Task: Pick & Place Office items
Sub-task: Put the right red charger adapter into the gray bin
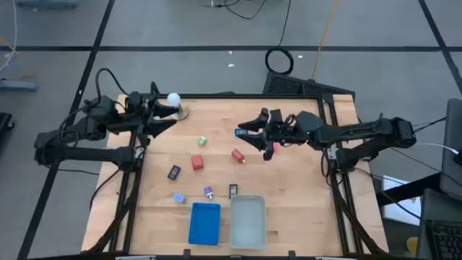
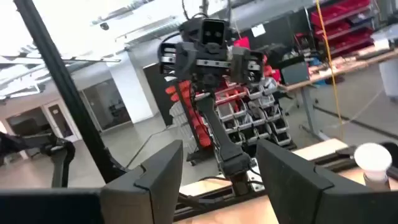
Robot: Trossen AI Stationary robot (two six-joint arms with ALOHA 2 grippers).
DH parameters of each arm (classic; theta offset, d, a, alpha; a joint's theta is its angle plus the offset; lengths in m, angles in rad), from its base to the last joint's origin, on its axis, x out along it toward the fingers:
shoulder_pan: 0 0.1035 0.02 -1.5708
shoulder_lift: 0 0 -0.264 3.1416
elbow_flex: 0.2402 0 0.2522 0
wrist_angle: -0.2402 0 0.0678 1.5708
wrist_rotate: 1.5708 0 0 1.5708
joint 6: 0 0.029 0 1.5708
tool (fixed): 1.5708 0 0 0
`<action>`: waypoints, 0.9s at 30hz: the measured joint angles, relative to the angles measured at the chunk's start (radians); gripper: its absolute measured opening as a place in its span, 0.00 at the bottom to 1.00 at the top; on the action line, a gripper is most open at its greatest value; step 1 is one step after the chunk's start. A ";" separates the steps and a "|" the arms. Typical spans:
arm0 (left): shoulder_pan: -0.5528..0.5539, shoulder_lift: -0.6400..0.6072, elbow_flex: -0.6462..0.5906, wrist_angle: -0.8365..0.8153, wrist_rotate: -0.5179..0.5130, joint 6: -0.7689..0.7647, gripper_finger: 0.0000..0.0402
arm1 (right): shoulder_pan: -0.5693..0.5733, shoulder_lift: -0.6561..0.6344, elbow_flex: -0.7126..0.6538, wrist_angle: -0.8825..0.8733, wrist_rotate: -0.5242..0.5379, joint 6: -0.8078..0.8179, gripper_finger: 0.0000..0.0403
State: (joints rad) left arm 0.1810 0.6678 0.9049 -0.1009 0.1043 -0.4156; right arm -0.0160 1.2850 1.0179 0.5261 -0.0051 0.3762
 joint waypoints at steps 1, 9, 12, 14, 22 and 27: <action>0.000 0.000 0.000 0.000 0.000 0.000 0.67 | -0.007 0.000 0.004 -0.019 -0.002 0.009 0.49; 0.000 0.000 0.000 0.000 -0.001 -0.002 0.67 | -0.054 0.000 0.164 -0.357 -0.051 -0.072 0.49; 0.000 0.000 0.000 -0.002 -0.020 -0.002 0.67 | -0.072 0.000 0.215 -0.429 -0.050 -0.078 0.49; 0.000 0.000 0.000 -0.008 -0.028 0.001 0.67 | -0.081 0.000 0.247 -0.471 -0.049 -0.076 0.49; 0.000 0.000 0.000 -0.052 -0.068 0.018 0.67 | -0.104 0.050 0.382 -0.724 -0.053 -0.143 0.49; 0.000 0.000 0.000 -0.062 -0.084 0.016 0.67 | -0.124 0.087 0.425 -0.778 -0.081 -0.152 0.49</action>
State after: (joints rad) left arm 0.1810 0.6675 0.9047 -0.1633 0.0204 -0.3994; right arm -0.1401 1.3723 1.4427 -0.2524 -0.0857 0.2246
